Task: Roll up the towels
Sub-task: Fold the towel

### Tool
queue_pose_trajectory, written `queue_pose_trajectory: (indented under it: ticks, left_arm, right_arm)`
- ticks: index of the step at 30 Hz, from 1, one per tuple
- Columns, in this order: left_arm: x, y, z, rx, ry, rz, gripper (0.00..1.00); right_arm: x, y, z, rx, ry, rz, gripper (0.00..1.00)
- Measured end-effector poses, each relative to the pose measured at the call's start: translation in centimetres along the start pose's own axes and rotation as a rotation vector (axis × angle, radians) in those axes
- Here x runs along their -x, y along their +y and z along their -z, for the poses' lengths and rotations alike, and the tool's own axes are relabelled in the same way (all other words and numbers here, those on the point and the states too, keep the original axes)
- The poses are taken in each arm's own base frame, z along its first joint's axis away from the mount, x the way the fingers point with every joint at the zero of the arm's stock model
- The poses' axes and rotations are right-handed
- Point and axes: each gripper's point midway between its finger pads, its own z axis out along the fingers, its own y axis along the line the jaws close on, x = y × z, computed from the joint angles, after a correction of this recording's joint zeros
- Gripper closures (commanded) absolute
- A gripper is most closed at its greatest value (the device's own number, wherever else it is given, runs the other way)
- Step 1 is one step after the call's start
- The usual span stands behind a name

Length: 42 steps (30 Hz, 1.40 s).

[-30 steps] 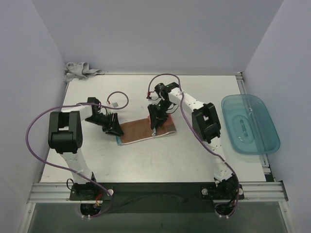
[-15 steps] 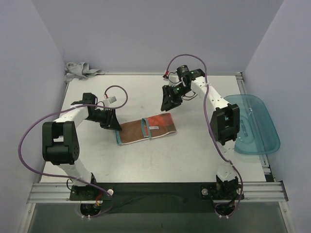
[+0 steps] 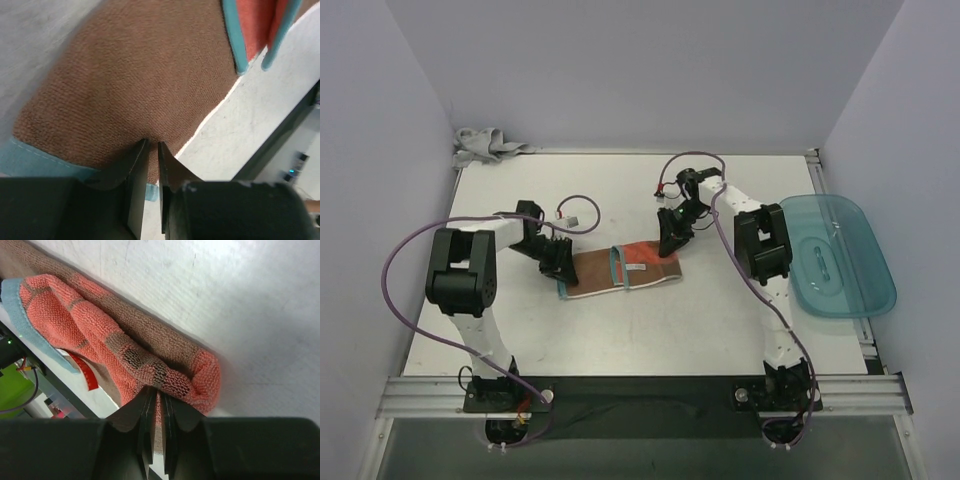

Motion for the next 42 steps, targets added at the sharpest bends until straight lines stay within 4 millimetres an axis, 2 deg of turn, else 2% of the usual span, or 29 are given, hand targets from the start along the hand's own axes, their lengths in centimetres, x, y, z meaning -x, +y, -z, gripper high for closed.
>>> queue_pose_trajectory:
  ticks: [2,4,6,7,9,11,13,17,20,22,24,27,33,37,38,40,41,42]
  left_arm:
    - [0.0,0.6,-0.2,-0.001,0.013,0.038,0.77]
    - [1.0,1.2,0.1,0.008,0.001,0.046,0.76]
    - [2.5,1.9,0.5,0.014,-0.023,0.036,0.69]
    - [3.4,2.1,0.8,0.013,-0.040,0.020,0.60]
    - [5.2,2.0,1.5,-0.006,-0.081,-0.014,0.53]
    - [6.3,0.9,2.0,-0.039,-0.112,-0.053,0.46]
    - [6.9,-1.0,2.2,-0.069,-0.124,-0.099,0.44]
    - [7.0,-6.2,1.0,-0.104,-0.105,-0.220,0.40]
    - [6.8,-9.4,-0.7,-0.126,-0.077,-0.285,0.39]
    - [6.9,-10.6,-1.7,-0.130,-0.064,-0.302,0.39]
    - [7.3,-11.2,-2.5,-0.128,-0.063,-0.305,0.39]
    - [7.9,-11.0,-3.7,-0.113,-0.064,-0.291,0.40]
    - [7.6,-9.7,-6.2,-0.079,-0.024,-0.247,0.48]
    - [7.5,-9.5,-7.0,-0.076,-0.007,-0.229,0.63]
    - [7.6,-9.4,-7.1,-0.075,-0.008,-0.228,0.76]
    - [7.9,-9.5,-7.1,-0.074,-0.014,-0.220,0.89]
    - [8.1,-9.5,-7.1,-0.075,-0.018,-0.217,0.99]
    - [8.1,-9.5,-7.1,-0.075,-0.021,-0.210,1.00]
  right_arm:
    - [-0.9,0.1,0.0,0.003,0.006,-0.004,0.91]
    - [-2.4,0.3,0.0,0.015,0.025,-0.015,0.92]
    - [-4.6,0.6,-0.1,0.026,0.058,-0.039,0.91]
    - [-5.7,0.8,-0.1,0.030,0.073,-0.047,0.91]
    - [-7.8,1.6,0.0,0.036,0.106,-0.055,0.89]
    - [-8.7,2.7,0.3,0.054,0.114,-0.047,0.89]
    - [-8.6,4.0,0.9,0.074,0.096,-0.022,0.89]
    - [-7.7,5.2,2.8,0.083,0.020,0.027,0.89]
    - [-7.4,4.7,2.9,0.066,-0.004,0.036,0.89]
    - [-7.7,3.8,2.4,0.044,-0.002,0.027,0.90]
    - [-8.2,3.0,2.0,0.029,0.012,0.010,0.90]
    - [-8.5,1.9,1.2,0.009,0.024,-0.003,0.91]
    - [-8.4,1.1,0.5,-0.009,0.028,-0.006,0.91]
    - [-8.2,1.0,0.4,-0.013,0.021,-0.008,0.92]
    - [-8.2,1.0,0.3,-0.013,0.021,-0.011,0.92]
    - [-8.2,0.9,0.2,-0.015,0.024,-0.019,0.92]
    - [-8.3,0.8,0.2,-0.015,0.025,-0.023,0.92]
    - [-8.3,0.8,0.1,-0.015,0.026,-0.026,0.92]
